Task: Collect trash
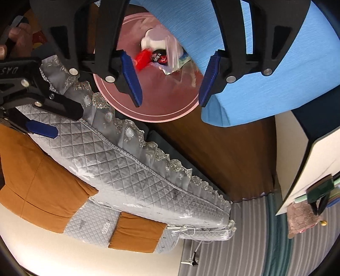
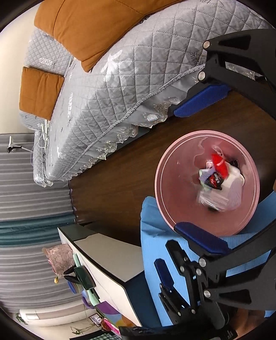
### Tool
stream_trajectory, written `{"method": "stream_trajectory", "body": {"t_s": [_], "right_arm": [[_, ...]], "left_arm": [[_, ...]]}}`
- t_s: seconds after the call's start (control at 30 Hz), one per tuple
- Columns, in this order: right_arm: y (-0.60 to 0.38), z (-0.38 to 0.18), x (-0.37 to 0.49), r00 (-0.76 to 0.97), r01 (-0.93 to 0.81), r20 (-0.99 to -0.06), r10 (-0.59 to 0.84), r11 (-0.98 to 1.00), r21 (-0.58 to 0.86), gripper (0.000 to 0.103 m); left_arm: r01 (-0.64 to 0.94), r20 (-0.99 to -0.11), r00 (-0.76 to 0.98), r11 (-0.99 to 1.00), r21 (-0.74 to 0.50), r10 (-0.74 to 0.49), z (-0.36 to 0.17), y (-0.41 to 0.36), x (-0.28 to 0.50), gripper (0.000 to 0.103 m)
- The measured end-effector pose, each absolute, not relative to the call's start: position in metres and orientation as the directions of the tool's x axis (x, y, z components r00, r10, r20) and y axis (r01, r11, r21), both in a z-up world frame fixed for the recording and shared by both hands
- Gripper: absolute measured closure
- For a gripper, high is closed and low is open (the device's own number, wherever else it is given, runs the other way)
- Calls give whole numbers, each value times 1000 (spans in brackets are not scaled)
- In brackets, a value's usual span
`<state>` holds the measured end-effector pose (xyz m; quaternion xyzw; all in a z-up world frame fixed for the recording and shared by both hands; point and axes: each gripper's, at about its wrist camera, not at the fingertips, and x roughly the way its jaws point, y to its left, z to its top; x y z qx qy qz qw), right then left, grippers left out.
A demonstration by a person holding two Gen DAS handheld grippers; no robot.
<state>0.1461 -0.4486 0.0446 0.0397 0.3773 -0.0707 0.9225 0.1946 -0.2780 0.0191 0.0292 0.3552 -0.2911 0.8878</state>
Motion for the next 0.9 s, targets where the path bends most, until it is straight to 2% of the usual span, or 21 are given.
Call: {"method": "stream_trajectory", "body": {"t_s": [0.1, 0.17, 0.47, 0.73, 0.9], "right_arm": [[-447, 50, 144, 718, 161, -689, -100, 987, 25, 5], [-445, 58, 141, 736, 164, -670, -102, 986, 30, 5], [-433, 106, 103, 825, 167, -548, -134, 986, 10, 5], [-413, 139, 42, 860, 172, -496, -122, 983, 57, 5], [-386, 132, 2, 858, 177, -502, -112, 981, 82, 5]], "left_arm": [[532, -638, 596, 835, -142, -488, 25, -271, 188, 47], [523, -624, 614, 841, -137, -483, 31, -263, 181, 38], [473, -531, 701, 868, -152, -475, 76, -217, 122, 19], [400, -492, 776, 911, -99, -394, 105, -162, 47, 15], [324, -482, 812, 941, -98, -330, 110, -125, 7, 11]]}}
